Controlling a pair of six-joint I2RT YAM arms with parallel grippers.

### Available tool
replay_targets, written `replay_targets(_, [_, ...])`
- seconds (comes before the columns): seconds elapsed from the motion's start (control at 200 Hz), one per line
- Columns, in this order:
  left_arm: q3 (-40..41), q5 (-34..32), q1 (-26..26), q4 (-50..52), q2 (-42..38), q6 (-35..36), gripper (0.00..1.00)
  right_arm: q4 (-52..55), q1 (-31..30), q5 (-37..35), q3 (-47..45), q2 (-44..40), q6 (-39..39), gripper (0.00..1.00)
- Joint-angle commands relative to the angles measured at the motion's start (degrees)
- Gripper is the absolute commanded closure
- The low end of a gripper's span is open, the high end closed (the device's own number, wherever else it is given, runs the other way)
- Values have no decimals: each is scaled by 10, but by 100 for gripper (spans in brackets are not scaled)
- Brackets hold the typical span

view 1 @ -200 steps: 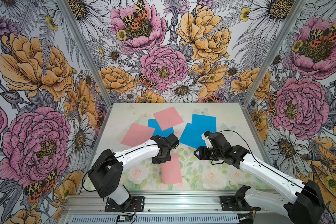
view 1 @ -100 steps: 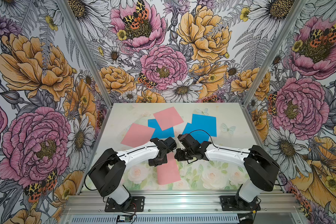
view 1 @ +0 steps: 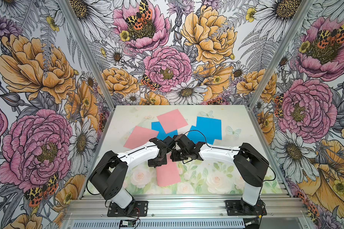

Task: Sort the scattered colored papers by color
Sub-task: Place the colored paper at the center of the board.

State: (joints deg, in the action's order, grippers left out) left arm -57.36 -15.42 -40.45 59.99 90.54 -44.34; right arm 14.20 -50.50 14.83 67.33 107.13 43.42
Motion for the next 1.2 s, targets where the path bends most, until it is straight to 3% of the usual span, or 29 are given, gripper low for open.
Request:
replay_targets(0.0, [-25, 12, -19, -19, 7, 15, 100, -9, -12, -21, 14, 26, -6, 100])
replay_targets(0.235, [-22, 23, -20, -19, -6, 19, 100, -132, 8, 14, -73, 10, 62, 100])
replay_targets(0.36, [-21, 22, -18, -12, -10, 27, 100, -152, 6, 24, -70, 33, 81, 100])
replay_targets(0.761, [-17, 23, -1, -4, -21, 46, 100, -138, 2, 19, -58, 62, 83, 100])
replay_targets(1.196, [-44, 13, 31, -2, 20, 93, 100, -134, -5, 12, -80, 50, 92, 100])
